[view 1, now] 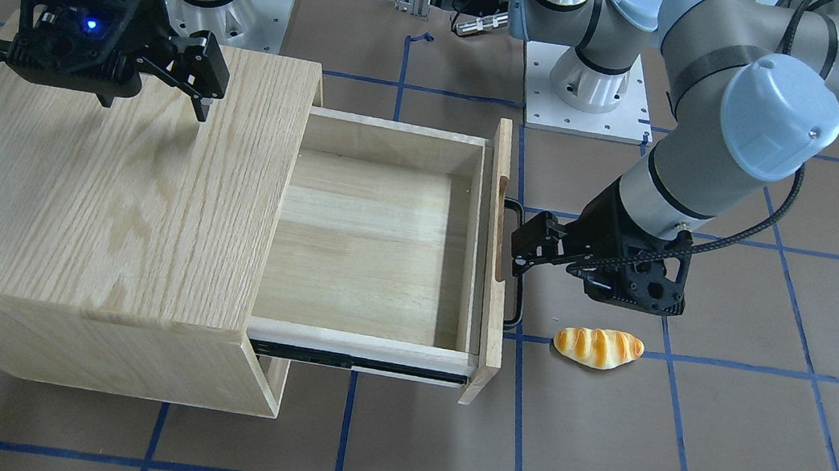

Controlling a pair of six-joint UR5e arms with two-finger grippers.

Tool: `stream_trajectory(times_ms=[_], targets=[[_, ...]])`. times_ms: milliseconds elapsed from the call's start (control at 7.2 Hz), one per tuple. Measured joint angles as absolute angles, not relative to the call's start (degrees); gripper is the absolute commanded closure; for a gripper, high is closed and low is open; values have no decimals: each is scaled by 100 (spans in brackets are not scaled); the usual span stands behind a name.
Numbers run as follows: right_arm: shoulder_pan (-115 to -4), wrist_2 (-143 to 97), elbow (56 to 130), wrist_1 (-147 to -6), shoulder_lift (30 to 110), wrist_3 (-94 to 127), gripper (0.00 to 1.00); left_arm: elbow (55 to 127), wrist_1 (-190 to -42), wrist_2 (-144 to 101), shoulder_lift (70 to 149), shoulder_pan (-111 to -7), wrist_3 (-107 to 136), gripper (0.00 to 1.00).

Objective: Open upper drawer

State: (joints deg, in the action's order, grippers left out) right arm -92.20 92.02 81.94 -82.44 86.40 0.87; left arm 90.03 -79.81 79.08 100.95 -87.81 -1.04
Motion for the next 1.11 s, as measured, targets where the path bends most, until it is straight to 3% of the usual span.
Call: stream_trajectory(times_ms=[694, 1111], targets=[[-9220, 9202, 8193, -8244, 8640, 84, 0, 8886, -8954, 8834, 8994, -8988, 210, 0], [-9220, 9202, 8195, -8244, 8639, 87, 0, 8908, -9112, 9032, 8759, -9071, 208, 0]])
